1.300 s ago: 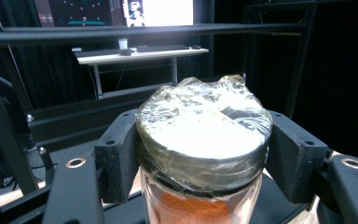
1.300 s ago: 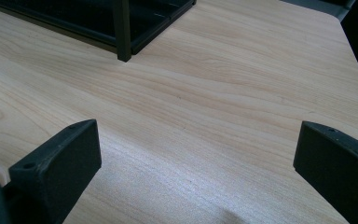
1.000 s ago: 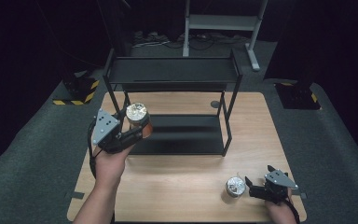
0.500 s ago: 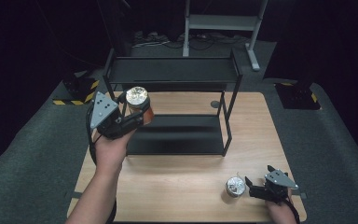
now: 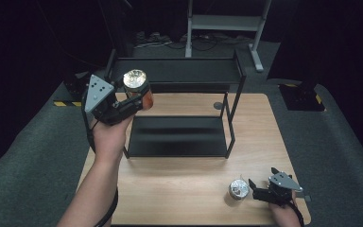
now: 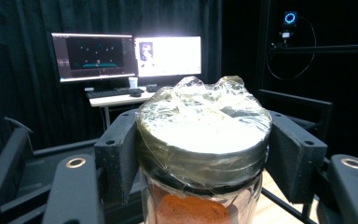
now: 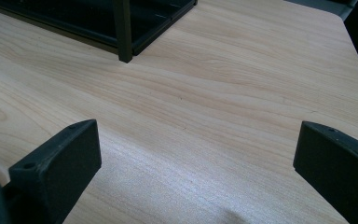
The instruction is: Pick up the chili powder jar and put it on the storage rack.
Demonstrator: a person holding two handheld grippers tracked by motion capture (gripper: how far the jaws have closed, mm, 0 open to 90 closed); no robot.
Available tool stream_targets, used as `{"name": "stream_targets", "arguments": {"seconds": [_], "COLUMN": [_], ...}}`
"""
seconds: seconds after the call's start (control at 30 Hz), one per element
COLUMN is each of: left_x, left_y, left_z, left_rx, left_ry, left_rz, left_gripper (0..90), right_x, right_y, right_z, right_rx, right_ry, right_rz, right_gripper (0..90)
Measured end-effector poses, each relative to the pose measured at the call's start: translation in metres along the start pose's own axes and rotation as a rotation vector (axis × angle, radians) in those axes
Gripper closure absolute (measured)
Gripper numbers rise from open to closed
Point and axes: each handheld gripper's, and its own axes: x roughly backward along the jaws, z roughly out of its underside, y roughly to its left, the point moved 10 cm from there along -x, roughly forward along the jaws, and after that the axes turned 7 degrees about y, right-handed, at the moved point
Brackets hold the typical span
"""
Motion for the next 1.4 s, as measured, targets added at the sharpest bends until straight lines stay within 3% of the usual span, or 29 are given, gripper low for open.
{"name": "stream_targets", "arguments": {"seconds": [0.2, 0.43, 0.93, 1.1, 1.4], "left_x": [-0.008, -0.024, -0.059, -0.067, -0.084], "left_y": [0.001, 0.003, 0.008, 0.011, 0.016], "left_z": [-0.011, -0.017, -0.031, -0.033, -0.029], "left_rx": [-0.014, -0.002, 0.007, -0.002, 0.023], "left_ry": [-0.01, -0.03, -0.047, -0.049, -0.032], "left_rz": [-0.011, -0.007, -0.046, -0.057, -0.079], "left_gripper": [34.2, 34.2, 34.2, 34.2, 34.2], "right_x": [0.0, 0.0, 0.001, 0.001, 0.001], "right_y": [0.0, -0.001, -0.002, -0.002, -0.003], "right_z": [0.0, 0.0, 0.001, 0.001, 0.002], "right_rx": [-0.003, -0.009, -0.02, -0.022, -0.021], "right_ry": [0.0, -0.002, -0.011, -0.013, -0.015], "right_rz": [0.0, -0.003, -0.005, -0.01, -0.013], "right_gripper": [0.0, 0.0, 0.0, 0.0, 0.0]}}
